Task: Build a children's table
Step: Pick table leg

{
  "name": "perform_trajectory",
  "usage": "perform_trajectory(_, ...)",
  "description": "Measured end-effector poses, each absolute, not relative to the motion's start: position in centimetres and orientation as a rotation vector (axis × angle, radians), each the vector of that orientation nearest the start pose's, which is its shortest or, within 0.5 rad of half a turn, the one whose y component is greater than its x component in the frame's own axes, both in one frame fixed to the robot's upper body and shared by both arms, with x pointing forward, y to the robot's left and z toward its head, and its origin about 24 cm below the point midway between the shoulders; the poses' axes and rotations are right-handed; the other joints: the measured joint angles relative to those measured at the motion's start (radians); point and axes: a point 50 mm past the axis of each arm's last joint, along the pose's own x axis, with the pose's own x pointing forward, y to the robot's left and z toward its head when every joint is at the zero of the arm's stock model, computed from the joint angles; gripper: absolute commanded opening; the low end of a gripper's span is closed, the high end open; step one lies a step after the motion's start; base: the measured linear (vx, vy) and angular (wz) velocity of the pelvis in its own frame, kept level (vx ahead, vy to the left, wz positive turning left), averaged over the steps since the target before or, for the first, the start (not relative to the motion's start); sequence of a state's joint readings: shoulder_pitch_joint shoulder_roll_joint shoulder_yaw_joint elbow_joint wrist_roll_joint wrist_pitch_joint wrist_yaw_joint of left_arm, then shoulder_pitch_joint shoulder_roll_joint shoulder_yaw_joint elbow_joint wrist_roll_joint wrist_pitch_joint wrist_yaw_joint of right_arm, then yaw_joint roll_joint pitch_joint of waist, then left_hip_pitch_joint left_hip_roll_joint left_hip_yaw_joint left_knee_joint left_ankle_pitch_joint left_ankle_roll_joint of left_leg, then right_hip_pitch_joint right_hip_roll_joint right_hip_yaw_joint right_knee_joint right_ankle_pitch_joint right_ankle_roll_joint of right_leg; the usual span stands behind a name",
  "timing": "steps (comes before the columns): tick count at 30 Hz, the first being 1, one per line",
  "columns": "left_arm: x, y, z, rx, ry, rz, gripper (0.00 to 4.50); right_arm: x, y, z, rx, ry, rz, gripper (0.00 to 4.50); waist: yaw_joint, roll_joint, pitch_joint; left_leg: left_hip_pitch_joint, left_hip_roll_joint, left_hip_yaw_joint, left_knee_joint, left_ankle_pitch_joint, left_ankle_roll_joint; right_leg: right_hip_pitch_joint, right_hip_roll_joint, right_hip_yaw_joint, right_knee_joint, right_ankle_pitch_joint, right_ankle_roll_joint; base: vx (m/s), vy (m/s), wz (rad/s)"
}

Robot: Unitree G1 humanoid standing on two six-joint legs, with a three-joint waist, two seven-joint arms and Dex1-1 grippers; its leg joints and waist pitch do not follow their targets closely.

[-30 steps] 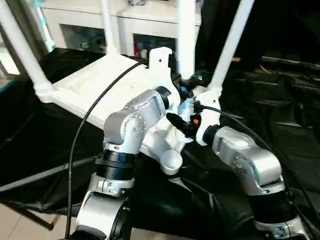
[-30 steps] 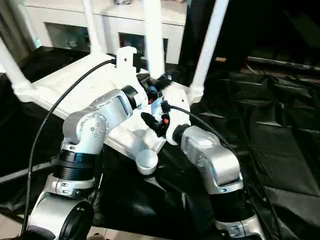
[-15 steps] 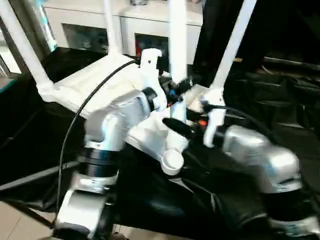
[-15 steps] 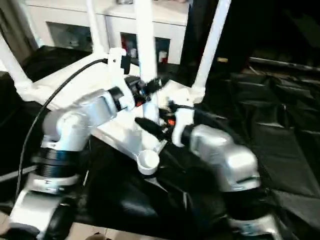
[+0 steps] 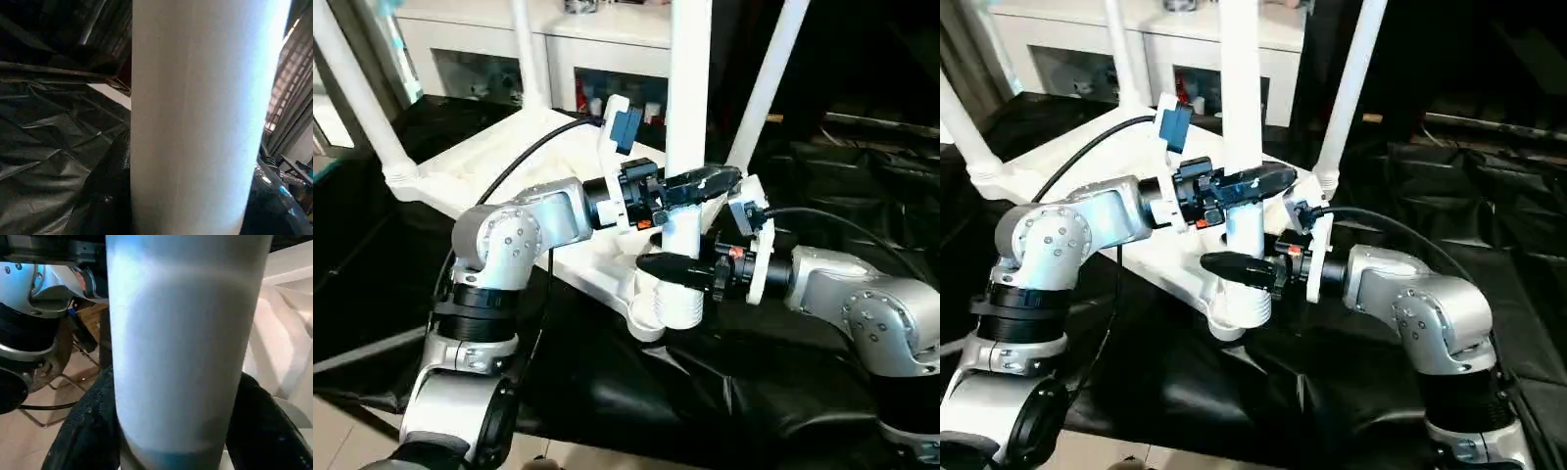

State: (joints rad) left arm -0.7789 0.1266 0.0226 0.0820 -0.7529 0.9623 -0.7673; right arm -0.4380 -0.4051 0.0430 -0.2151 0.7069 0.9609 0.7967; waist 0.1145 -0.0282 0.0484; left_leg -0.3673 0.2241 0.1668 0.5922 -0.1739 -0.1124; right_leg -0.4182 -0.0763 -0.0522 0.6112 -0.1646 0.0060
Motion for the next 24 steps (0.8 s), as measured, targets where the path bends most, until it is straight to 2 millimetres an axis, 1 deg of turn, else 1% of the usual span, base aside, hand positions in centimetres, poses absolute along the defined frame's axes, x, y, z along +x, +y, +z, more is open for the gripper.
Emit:
perform_trajectory(1, 31.1, 5.5, 19.5, -0.482, 0.186, -1.369, 1.90, 27.1, -11.8, 14.1, 0.250, 0.338, 1.215, 2.31, 0.000, 0.000, 0.000, 0.000, 0.000, 0.000, 0.000, 0.000, 0.000, 0.000, 0.000, 0.000, 0.000, 0.000, 0.000, 0.000, 0.000, 0.00)
perform_trajectory(2, 31.1, 5.5, 19.5, -0.481, 0.186, -1.371, 1.90, 27.1, -11.8, 14.2, 0.249, 0.340, 1.219, 2.11, 0.000, 0.000, 0.000, 0.000, 0.000, 0.000, 0.000, 0.000, 0.000, 0.000, 0.000, 0.000, 0.000, 0.001, -0.002, 0.000, 0.000, 0.00)
perform_trajectory(7, 31.2, 5.4, 19.5, -0.489, 0.182, -1.362, 1.90, 27.1, -11.9, 14.2, 0.243, 0.340, 1.216, 1.94, 0.000, 0.000, 0.000, 0.000, 0.000, 0.000, 0.000, 0.000, 0.000, 0.000, 0.000, 0.000, 0.000, 0.002, -0.003, 0.000, 0.000, 0.00)
perform_trajectory(8, 31.3, 5.2, 19.5, -0.494, 0.178, -1.353, 2.46, 27.2, -12.0, 14.3, 0.243, 0.338, 1.209, 1.92, 0.001, 0.000, 0.000, 0.000, 0.000, 0.000, 0.000, 0.000, 0.000, 0.000, 0.000, 0.000, 0.000, 0.002, -0.003, 0.000, 0.000, 0.00)
perform_trajectory(9, 31.4, 5.1, 19.5, -0.501, 0.177, -1.344, 2.46, 27.3, -12.0, 14.3, 0.243, 0.334, 1.203, 1.92, 0.002, 0.000, 0.000, 0.000, 0.000, 0.000, 0.000, 0.000, 0.000, 0.000, 0.000, 0.000, 0.000, 0.001, -0.002, 0.000, 0.000, 0.00)
perform_trajectory(10, 31.6, 5.2, 19.5, -0.516, 0.176, -1.336, 2.60, 27.4, -12.1, 14.4, 0.236, 0.330, 1.191, 1.91, 0.001, 0.000, 0.000, 0.000, 0.000, 0.000, 0.000, 0.000, 0.000, 0.000, 0.000, 0.000, 0.000, 0.000, 0.000, 0.000, 0.000, 0.00)
perform_trajectory(12, 31.9, 5.3, 19.9, -0.529, 0.158, -1.322, 2.66, 27.5, -12.2, 14.2, 0.220, 0.343, 1.172, 1.91, 0.001, 0.000, 0.000, 0.000, 0.000, 0.000, 0.000, 0.000, 0.000, 0.000, 0.000, 0.000, 0.000, 0.000, 0.001, 0.000, 0.000, 0.00)
perform_trajectory(14, 32.3, 5.5, 20.6, -0.520, 0.133, -1.285, 2.98, 27.7, -12.3, 13.9, 0.223, 0.358, 1.156, 1.91, 0.000, 0.000, 0.000, 0.000, 0.000, 0.000, 0.000, 0.000, 0.000, 0.000, 0.000, 0.000, 0.000, -0.001, 0.001, 0.000, 0.000, 0.00)
perform_trajectory(16, 32.4, 5.6, 20.9, -0.515, 0.125, -1.271, 2.98, 27.8, -12.4, 13.7, 0.213, 0.365, 1.138, 1.91, 0.000, 0.000, 0.000, -0.001, 0.000, 0.000, 0.000, 0.000, 0.000, 0.000, 0.000, 0.000, 0.000, 0.000, 0.001, 0.000, 0.000, 0.00)
perform_trajectory(17, 32.5, 5.5, 20.9, -0.516, 0.127, -1.269, 2.68, 27.9, -12.4, 13.7, 0.208, 0.367, 1.128, 1.91, 0.000, 0.000, 0.000, 0.000, 0.000, 0.000, 0.000, 0.000, 0.000, 0.000, 0.000, 0.000, 0.000, 0.000, 0.000, 0.000, 0.000, 0.00)
perform_trajectory(20, 32.6, 5.6, 20.7, -0.522, 0.133, -1.257, 2.71, 27.9, -12.4, 13.6, 0.201, 0.368, 1.127, 1.91, 0.001, 0.000, 0.000, 0.000, 0.000, 0.000, 0.000, 0.000, 0.000, 0.000, 0.000, 0.000, 0.000, 0.002, -0.003, 0.000, 0.000, 0.00)
perform_trajectory(21, 32.6, 5.6, 20.7, -0.525, 0.134, -1.255, 2.61, 27.9, -12.4, 13.6, 0.201, 0.368, 1.128, 1.91, 0.000, 0.000, 0.000, 0.000, 0.000, 0.000, 0.000, 0.000, 0.000, 0.000, 0.000, 0.000, 0.000, 0.002, -0.003, 0.000, 0.000, 0.00)
perform_trajectory(23, 32.6, 5.6, 20.7, -0.526, 0.135, -1.255, 2.27, 27.9, -12.3, 13.6, 0.200, 0.368, 1.128, 1.91, 0.001, 0.000, 0.000, 0.000, 0.000, 0.000, 0.000, 0.000, 0.000, 0.000, 0.000, 0.000, 0.000, 0.002, -0.003, 0.000, 0.000, 0.00)
perform_trajectory(24, 32.6, 5.6, 20.7, -0.527, 0.135, -1.255, 2.23, 27.9, -12.3, 13.6, 0.199, 0.368, 1.129, 1.91, 0.001, 0.000, 0.000, 0.000, 0.000, 0.000, 0.000, 0.000, 0.000, 0.000, 0.000, 0.000, 0.000, 0.002, -0.003, 0.000, 0.000, 0.00)
